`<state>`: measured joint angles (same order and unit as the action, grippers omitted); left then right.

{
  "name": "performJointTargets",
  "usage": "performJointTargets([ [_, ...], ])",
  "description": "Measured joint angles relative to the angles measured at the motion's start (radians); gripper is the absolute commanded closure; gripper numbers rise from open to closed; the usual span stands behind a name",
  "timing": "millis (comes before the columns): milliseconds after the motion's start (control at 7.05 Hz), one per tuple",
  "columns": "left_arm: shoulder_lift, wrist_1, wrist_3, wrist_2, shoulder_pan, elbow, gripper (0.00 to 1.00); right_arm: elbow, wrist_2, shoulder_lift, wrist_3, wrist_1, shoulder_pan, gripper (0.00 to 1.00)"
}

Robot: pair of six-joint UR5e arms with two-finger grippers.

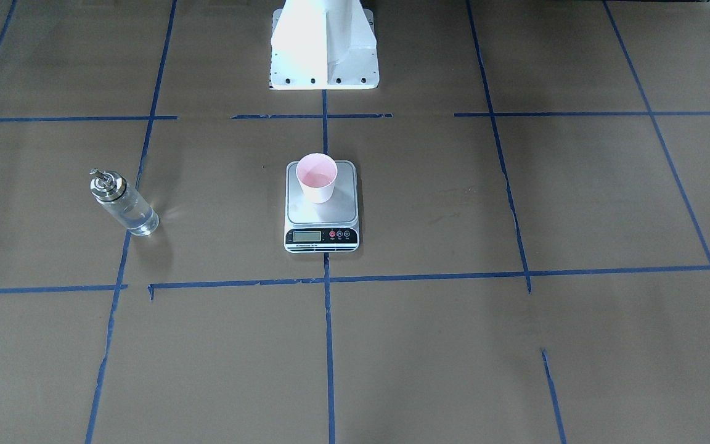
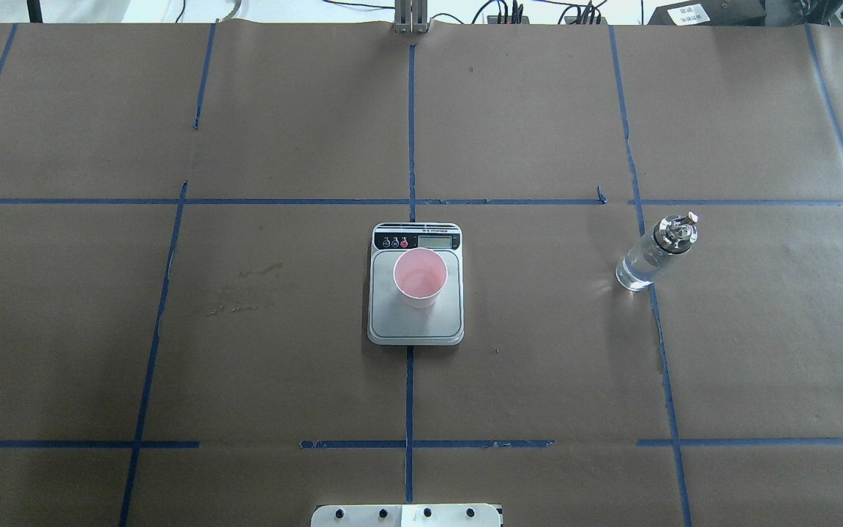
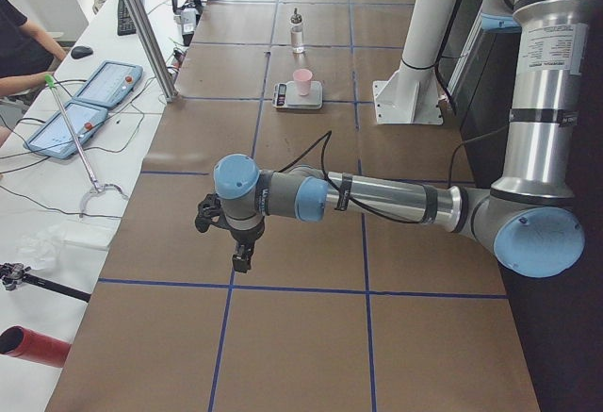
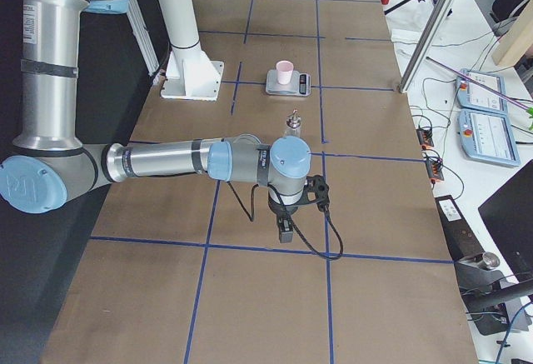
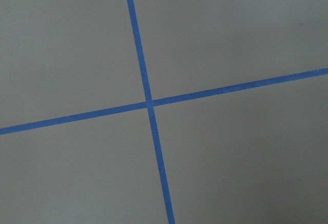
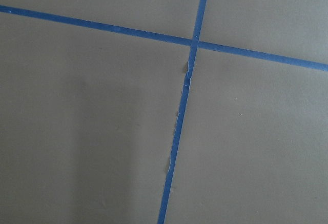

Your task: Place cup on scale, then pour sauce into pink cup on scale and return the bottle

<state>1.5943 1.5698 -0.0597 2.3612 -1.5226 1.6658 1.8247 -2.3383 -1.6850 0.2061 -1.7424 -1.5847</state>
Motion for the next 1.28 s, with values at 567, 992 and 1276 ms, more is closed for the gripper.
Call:
performJointTargets([
  [567,-0.022,-0.003,0.002,0.001,-0.004,-0.008,0.00,0.004,-0.002,0.009,0.000,0.003,0.011,0.00],
  [992,-0.036,-0.006,0.000,0.001,-0.008,0.005,0.00,-0.013,0.006,0.028,0.001,0.002,0.025,0.00],
  [1276,-0.036,-0.010,0.000,0.001,-0.007,0.008,0.00,-0.021,0.005,0.032,0.000,0.001,0.027,0.00],
])
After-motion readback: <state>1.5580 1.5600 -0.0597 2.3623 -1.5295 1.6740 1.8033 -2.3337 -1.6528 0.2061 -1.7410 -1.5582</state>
